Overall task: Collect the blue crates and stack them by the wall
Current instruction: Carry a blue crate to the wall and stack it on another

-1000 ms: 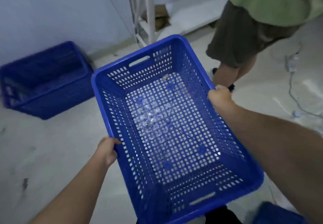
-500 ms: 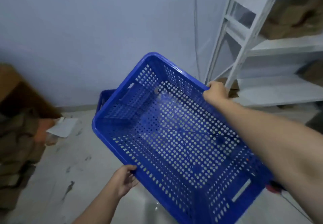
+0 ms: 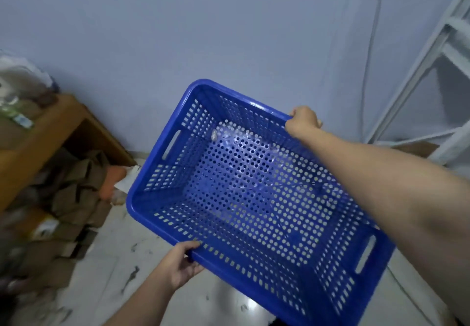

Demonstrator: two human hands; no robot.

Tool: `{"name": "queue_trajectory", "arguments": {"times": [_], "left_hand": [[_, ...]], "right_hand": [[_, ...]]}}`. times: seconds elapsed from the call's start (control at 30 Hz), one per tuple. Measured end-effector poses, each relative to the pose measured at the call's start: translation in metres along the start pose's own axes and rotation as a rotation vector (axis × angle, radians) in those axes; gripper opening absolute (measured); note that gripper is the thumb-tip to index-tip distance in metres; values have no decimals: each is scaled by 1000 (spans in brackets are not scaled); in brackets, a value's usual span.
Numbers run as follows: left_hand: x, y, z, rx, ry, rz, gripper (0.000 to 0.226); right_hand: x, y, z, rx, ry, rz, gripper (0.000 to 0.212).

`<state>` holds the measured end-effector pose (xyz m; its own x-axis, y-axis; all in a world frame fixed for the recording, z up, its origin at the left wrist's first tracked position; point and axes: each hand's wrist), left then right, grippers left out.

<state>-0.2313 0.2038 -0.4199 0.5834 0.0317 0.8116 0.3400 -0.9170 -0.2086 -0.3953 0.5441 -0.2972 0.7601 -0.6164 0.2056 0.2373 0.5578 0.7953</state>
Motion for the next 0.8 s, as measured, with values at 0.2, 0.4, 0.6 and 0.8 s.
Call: {"name": "queue_trajectory", "arguments": {"times": [0.2,0.4,0.6,0.8], "left_hand": [[-57,-35,-35,74,17,-86,15],[-144,-54,-81,138,100,-75,25],[-261,-59,-135,178,222,-126,44],[-342,-66,-176,158,309,-216,38]], "right_hand": [[-76,-48,70,32,90,2,30],[-154,-114,130,186,187,4,31],[-237,-215,194,386,254,-19,29],[-308,-292,227,512,269,35,28]]}}
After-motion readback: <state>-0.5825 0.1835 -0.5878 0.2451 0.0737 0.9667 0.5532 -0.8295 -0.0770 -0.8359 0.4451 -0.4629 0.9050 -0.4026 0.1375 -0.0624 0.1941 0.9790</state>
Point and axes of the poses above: each hand's wrist, its own x-axis away from the middle knuckle, its own y-axis out of the back of the hand, z = x × y, and after that the axes turned 9 degrees about -y, right-handed
